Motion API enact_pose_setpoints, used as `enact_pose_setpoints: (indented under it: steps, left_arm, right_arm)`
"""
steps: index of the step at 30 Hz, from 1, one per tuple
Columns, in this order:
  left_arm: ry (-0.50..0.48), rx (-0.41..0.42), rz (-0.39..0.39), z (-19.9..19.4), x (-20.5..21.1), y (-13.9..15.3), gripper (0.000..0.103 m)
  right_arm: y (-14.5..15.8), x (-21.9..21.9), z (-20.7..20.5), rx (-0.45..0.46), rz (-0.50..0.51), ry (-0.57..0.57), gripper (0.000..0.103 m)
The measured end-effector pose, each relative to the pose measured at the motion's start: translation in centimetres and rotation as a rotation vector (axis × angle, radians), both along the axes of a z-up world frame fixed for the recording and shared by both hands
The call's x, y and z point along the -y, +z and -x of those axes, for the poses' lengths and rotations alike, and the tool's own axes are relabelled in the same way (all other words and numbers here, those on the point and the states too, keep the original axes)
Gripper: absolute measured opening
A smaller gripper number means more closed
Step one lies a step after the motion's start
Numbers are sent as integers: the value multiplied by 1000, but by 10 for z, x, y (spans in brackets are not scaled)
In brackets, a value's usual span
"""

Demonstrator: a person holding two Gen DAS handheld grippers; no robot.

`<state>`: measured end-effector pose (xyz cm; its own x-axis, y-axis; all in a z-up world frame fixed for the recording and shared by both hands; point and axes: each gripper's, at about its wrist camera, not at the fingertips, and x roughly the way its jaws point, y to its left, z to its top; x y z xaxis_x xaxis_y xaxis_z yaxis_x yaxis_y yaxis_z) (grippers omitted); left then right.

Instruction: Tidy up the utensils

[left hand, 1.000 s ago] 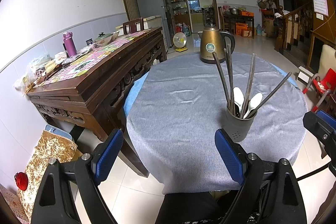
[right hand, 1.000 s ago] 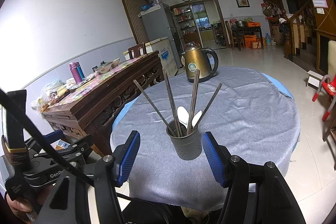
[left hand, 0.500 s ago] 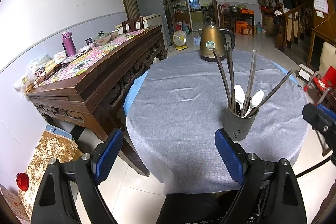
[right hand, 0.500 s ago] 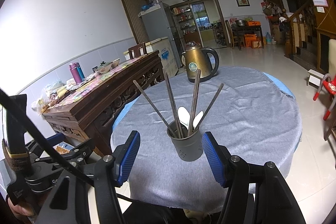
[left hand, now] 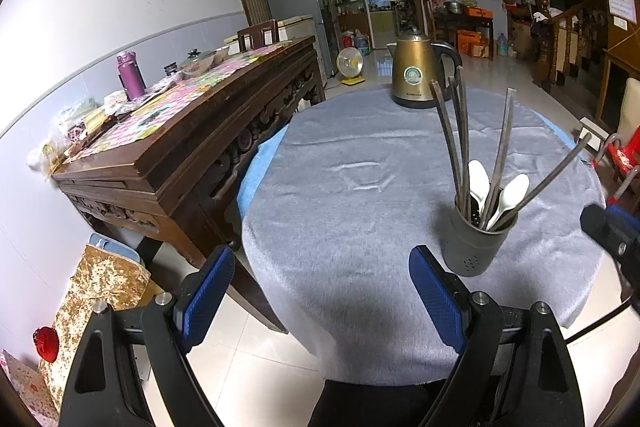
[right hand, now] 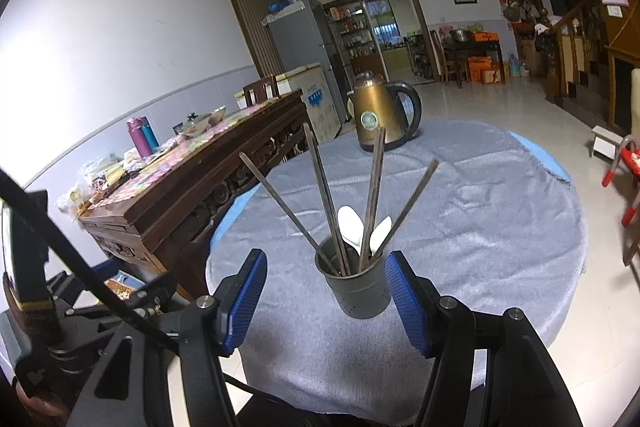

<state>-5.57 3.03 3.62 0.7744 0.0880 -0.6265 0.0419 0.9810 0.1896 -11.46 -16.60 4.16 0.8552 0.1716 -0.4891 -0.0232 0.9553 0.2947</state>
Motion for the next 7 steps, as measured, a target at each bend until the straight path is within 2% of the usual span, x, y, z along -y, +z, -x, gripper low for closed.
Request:
enact_pose_setpoints:
  steps: [5, 7]
  left_arm:
    - [-18, -22, 52, -45, -1, -16, 89]
    - [-32, -45, 60, -82, 3, -34, 89]
  right_arm:
    - [-25, 15, -19, -54, 0, -26, 66]
    - [-40, 28, -29, -87, 17, -69, 66]
